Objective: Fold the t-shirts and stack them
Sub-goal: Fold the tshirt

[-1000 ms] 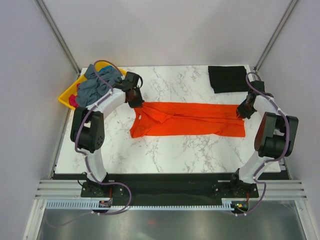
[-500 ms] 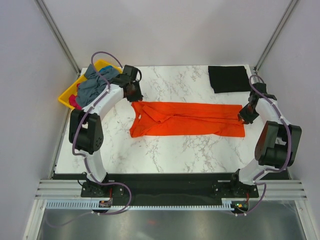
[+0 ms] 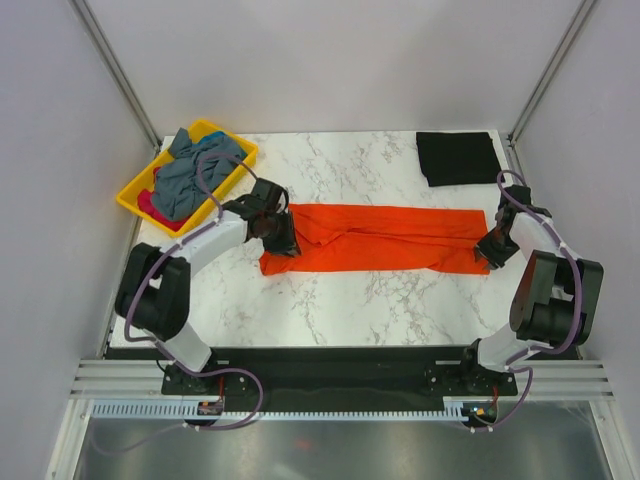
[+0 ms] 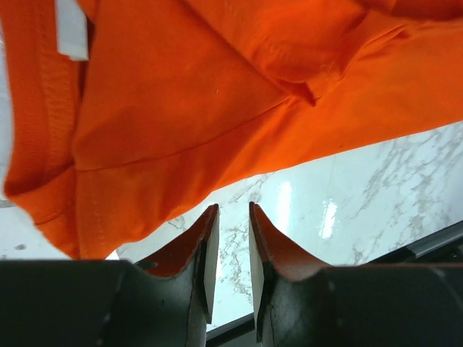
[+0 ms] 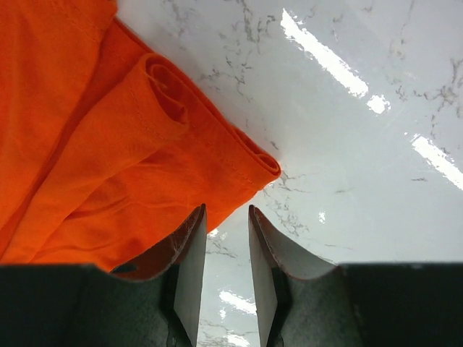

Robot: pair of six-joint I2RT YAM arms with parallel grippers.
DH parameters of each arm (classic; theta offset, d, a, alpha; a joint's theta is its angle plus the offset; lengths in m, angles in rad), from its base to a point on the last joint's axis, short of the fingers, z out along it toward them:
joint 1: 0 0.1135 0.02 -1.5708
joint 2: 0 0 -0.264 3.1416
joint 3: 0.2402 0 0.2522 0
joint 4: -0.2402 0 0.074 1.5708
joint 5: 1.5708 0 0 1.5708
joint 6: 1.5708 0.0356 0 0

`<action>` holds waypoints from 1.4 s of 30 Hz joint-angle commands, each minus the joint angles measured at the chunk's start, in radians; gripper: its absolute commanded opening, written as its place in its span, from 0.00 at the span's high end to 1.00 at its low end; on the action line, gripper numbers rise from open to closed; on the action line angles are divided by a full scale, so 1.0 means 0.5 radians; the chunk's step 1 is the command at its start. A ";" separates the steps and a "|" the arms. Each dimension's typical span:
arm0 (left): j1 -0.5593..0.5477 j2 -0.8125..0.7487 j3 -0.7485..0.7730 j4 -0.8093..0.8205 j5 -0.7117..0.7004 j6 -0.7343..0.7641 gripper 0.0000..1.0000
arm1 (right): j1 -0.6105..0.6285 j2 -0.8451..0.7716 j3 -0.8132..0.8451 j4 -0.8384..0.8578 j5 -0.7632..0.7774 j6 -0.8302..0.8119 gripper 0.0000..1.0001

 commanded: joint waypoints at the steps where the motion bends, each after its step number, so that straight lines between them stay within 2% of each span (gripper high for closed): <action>1: -0.062 0.124 -0.083 0.185 0.112 -0.132 0.70 | -0.010 0.027 -0.031 0.089 0.072 0.005 0.63; 7: -0.081 0.235 -0.276 0.163 -0.241 -0.211 0.75 | -0.022 0.082 -0.105 0.123 0.294 -0.001 0.64; 11: -0.081 0.293 -0.307 0.050 -0.667 -0.205 0.77 | -0.025 0.095 -0.092 0.129 0.419 -0.001 0.64; 16: -0.084 0.205 -0.307 -0.006 -0.787 -0.202 0.78 | -0.028 -0.013 -0.126 0.144 0.438 -0.022 0.64; 21: -0.087 0.168 -0.117 -0.174 -0.974 -0.101 0.76 | -0.025 -0.047 -0.102 0.120 0.493 -0.056 0.65; 27: -0.087 0.024 0.055 -0.242 -0.877 -0.067 0.72 | -0.025 -0.141 0.009 -0.009 0.478 -0.065 0.65; 30: -0.081 -0.019 0.172 -0.190 -0.638 -0.034 0.65 | -0.025 -0.200 0.055 -0.024 0.350 -0.011 0.64; 31: -0.081 0.002 0.205 -0.168 -0.470 -0.033 0.61 | -0.025 -0.197 0.064 -0.003 0.298 0.020 0.64; 34: -0.081 0.081 0.322 -0.086 -0.224 -0.055 0.55 | -0.016 -0.182 0.058 0.110 0.110 0.112 0.64; 39: -0.081 0.339 0.524 -0.049 -0.091 -0.024 0.54 | -0.013 -0.072 0.055 0.258 -0.052 0.195 0.64; 42: -0.084 0.462 0.623 -0.042 -0.021 0.055 0.48 | -0.007 -0.010 0.030 0.393 -0.108 0.205 0.64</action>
